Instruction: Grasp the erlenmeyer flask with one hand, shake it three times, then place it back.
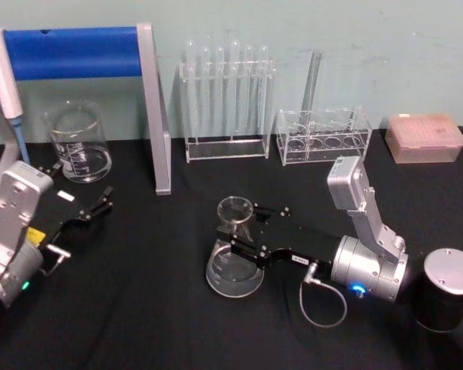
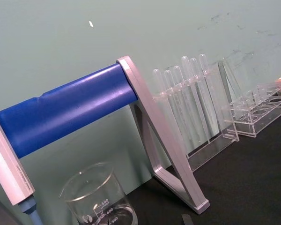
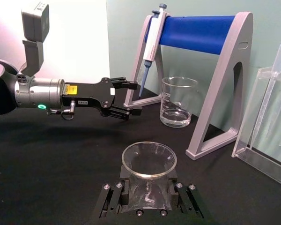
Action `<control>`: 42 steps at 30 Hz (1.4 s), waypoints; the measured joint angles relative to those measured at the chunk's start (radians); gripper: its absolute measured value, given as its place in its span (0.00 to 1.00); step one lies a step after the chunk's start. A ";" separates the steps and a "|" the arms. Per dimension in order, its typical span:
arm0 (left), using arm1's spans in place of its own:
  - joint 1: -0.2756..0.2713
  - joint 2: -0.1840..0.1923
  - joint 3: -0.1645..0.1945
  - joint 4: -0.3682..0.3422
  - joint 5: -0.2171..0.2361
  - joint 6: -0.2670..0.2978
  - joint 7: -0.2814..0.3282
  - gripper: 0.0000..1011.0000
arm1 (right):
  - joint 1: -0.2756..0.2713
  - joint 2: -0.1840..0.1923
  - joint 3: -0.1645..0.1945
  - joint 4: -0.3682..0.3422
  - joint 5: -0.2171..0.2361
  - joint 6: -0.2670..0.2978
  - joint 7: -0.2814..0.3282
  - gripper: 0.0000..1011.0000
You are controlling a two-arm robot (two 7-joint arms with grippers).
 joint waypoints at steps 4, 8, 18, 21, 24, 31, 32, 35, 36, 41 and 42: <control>0.000 0.000 0.000 0.000 0.000 0.000 0.000 0.99 | -0.001 0.000 0.000 0.002 0.002 0.001 0.000 0.44; 0.000 0.000 0.000 0.000 0.000 0.000 0.000 0.99 | -0.003 0.001 0.000 0.004 0.003 0.002 0.000 0.44; 0.000 0.000 0.000 0.000 0.000 0.000 0.000 0.99 | -0.007 0.003 0.000 0.002 0.005 0.006 -0.005 0.44; 0.000 0.000 0.000 0.000 0.000 0.000 0.000 0.99 | -0.007 0.003 0.000 0.002 0.005 0.006 -0.006 0.44; 0.000 0.000 0.000 0.000 0.000 0.000 0.000 0.99 | -0.007 0.003 0.000 0.002 0.005 0.006 -0.006 0.44; 0.000 0.000 0.000 0.000 0.000 0.000 0.000 0.99 | -0.007 0.003 0.000 0.002 0.004 0.007 -0.006 0.44; 0.000 0.000 0.000 0.000 0.000 0.000 0.000 0.99 | -0.007 0.003 0.000 0.002 0.004 0.007 -0.006 0.44; 0.000 0.000 0.000 0.000 0.000 0.000 0.000 0.99 | -0.007 0.003 0.000 0.002 0.004 0.007 -0.006 0.44; 0.000 0.000 0.000 0.000 0.000 0.000 0.000 0.99 | -0.007 0.003 0.000 0.002 0.004 0.007 -0.006 0.44; 0.000 0.000 0.000 0.000 0.000 0.000 0.000 0.99 | -0.007 0.003 0.000 0.002 0.002 0.008 -0.006 0.52; 0.000 0.000 0.000 0.000 0.000 0.000 0.000 0.99 | -0.007 0.003 0.000 0.002 0.002 0.008 -0.006 0.53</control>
